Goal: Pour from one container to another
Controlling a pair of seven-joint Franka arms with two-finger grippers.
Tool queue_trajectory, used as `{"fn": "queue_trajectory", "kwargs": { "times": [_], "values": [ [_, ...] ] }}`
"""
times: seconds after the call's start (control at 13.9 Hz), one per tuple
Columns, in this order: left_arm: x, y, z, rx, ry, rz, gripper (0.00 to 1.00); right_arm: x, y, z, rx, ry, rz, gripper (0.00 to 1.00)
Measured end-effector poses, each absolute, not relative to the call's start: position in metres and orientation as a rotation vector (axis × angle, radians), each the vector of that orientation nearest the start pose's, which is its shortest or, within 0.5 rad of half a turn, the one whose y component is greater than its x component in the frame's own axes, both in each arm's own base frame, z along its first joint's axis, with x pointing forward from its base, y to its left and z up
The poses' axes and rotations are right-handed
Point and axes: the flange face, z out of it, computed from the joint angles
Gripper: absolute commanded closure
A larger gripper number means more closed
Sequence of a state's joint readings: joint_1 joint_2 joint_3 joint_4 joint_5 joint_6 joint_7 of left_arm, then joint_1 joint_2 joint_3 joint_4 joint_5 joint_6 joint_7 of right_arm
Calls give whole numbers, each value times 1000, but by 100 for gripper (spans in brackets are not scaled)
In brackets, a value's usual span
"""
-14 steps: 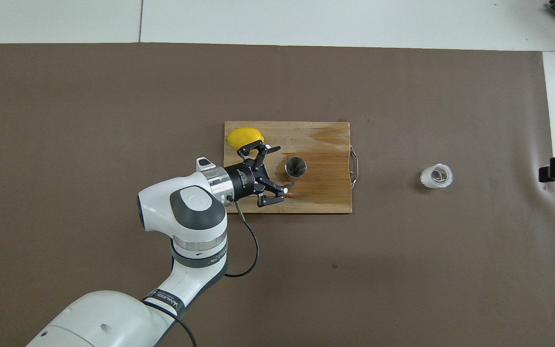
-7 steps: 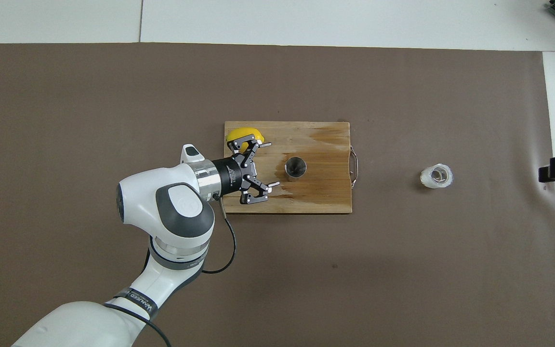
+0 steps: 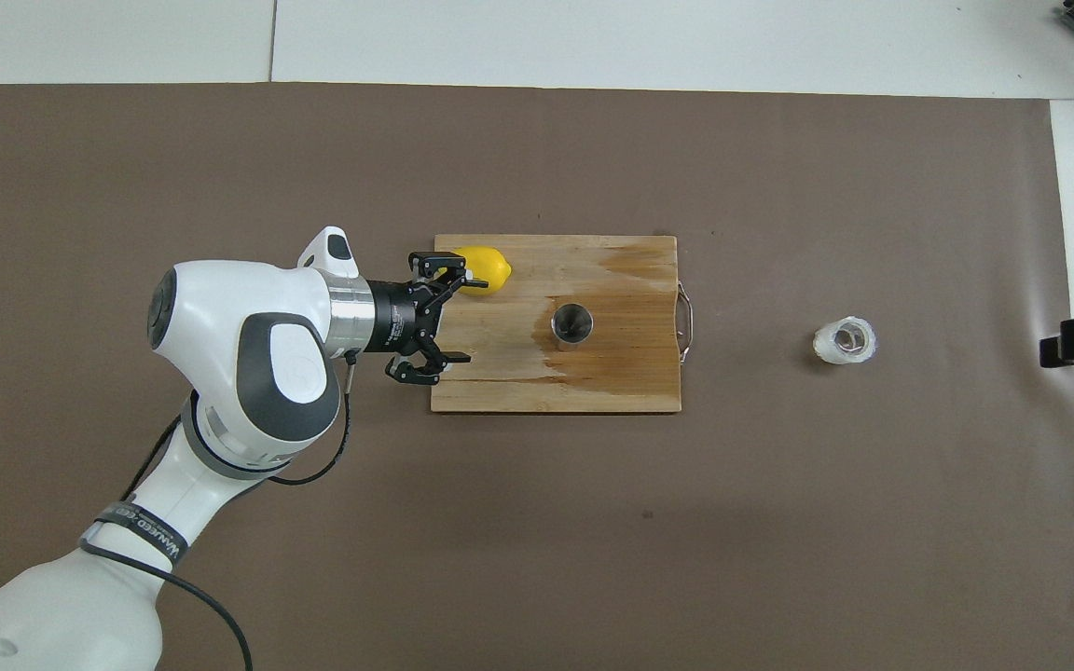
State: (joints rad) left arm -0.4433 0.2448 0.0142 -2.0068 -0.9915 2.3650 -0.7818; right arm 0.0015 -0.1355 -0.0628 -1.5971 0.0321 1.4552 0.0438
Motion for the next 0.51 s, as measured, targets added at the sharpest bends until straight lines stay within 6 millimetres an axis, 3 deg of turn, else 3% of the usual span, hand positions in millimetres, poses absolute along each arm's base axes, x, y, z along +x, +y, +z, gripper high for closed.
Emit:
{"fn": "queue_trajectory", "kwargs": {
  "times": [0.22,0.51],
  "values": [
    [569,-249,380,2457,1007,-292,0,498,-32,669,-3099,35,24,0],
    [585,-229,406,2710,665,-152,0,495,-56,661,-3084,-243,36,0]
  ]
}}
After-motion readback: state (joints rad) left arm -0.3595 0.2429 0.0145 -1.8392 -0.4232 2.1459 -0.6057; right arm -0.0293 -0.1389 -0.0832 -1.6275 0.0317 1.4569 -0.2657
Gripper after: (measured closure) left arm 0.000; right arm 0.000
